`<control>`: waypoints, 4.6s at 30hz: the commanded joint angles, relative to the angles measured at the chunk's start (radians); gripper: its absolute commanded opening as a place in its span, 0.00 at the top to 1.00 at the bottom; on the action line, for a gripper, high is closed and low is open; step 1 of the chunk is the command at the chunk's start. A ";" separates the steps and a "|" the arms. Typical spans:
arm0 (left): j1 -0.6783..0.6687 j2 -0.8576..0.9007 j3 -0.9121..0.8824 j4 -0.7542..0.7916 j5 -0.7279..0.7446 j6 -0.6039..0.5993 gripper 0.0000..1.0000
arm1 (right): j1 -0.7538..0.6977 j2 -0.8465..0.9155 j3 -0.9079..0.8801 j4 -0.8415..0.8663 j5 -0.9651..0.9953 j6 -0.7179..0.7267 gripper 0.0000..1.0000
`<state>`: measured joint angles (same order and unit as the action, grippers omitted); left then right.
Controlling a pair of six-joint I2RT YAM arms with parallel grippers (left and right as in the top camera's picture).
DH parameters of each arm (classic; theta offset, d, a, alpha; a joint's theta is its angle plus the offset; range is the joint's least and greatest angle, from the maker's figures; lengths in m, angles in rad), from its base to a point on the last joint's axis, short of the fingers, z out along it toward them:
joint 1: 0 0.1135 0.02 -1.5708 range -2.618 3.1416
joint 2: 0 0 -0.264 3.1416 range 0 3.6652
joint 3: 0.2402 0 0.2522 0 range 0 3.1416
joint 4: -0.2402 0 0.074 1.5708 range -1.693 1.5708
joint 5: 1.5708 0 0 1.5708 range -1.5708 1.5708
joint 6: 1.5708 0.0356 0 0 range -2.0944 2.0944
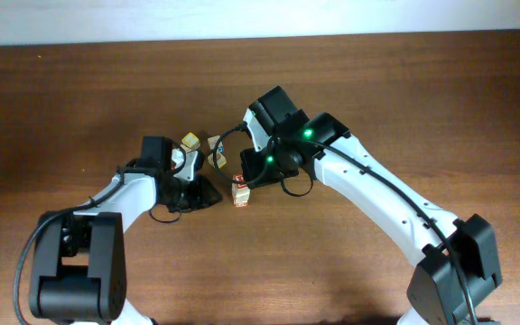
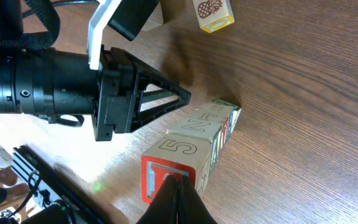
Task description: Rotate 5 blocks
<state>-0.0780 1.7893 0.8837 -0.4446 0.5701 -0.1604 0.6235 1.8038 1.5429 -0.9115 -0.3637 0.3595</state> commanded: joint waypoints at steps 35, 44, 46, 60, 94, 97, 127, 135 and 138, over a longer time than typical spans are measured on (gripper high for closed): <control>0.322 0.021 0.024 -0.183 -0.718 -0.063 0.01 | 0.005 0.053 -0.021 -0.020 0.069 -0.011 0.96; 0.321 -0.130 0.206 -0.310 -0.717 -0.063 0.01 | 0.005 0.053 -0.021 -0.021 0.069 -0.011 0.95; 0.321 -0.173 0.206 -0.310 -0.717 -0.063 0.01 | 0.005 0.053 -0.021 -0.021 0.069 -0.011 0.96; 0.321 -0.196 0.205 -0.309 -0.717 -0.063 0.01 | 0.011 0.053 -0.021 -0.018 0.069 -0.018 0.96; 0.321 -0.196 0.205 -0.309 -0.717 -0.063 0.01 | 0.037 0.053 0.002 0.020 0.035 -0.055 0.96; 0.321 -0.196 0.205 -0.309 -0.717 -0.063 0.01 | 0.037 0.053 0.021 0.001 0.035 -0.055 0.96; 0.321 -0.196 0.205 -0.309 -0.717 -0.063 0.01 | 0.037 0.053 0.069 -0.017 0.035 -0.068 0.95; 0.321 -0.196 0.205 -0.309 -0.717 -0.063 0.01 | 0.037 0.053 0.080 -0.020 0.035 -0.068 0.96; 0.321 -0.196 0.205 -0.309 -0.717 -0.063 0.01 | 0.037 0.053 0.080 -0.020 0.035 -0.068 0.96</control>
<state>0.2436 1.6119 1.0737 -0.7525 -0.1329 -0.2287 0.6525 1.8374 1.6009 -0.9245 -0.3405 0.3023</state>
